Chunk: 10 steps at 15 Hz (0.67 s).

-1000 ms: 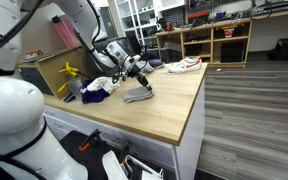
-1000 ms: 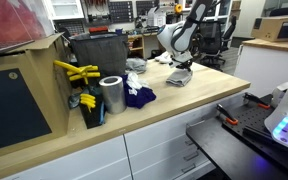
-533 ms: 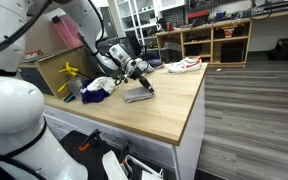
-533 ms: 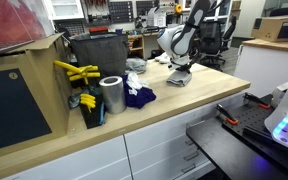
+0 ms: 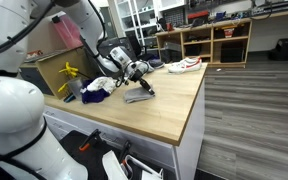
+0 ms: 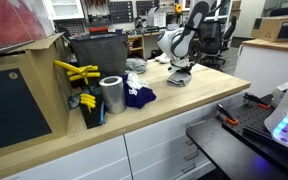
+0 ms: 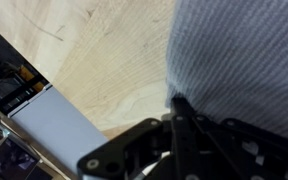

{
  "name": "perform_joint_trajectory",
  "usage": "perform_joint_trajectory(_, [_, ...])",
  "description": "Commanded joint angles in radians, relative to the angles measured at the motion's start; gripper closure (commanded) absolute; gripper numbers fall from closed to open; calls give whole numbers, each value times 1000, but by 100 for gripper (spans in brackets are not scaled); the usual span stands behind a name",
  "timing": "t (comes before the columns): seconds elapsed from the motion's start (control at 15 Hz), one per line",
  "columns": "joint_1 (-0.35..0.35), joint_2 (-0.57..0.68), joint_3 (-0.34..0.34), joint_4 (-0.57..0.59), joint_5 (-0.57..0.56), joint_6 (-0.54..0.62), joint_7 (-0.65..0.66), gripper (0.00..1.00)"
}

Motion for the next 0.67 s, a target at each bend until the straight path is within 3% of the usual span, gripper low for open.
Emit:
perform_joint_trajectory(0.0, [9,-20,-26,-17,-20,-6,53,100])
perform_joint_trajectory(0.6, [-8,-186,26,-32,31,-96,-93,100])
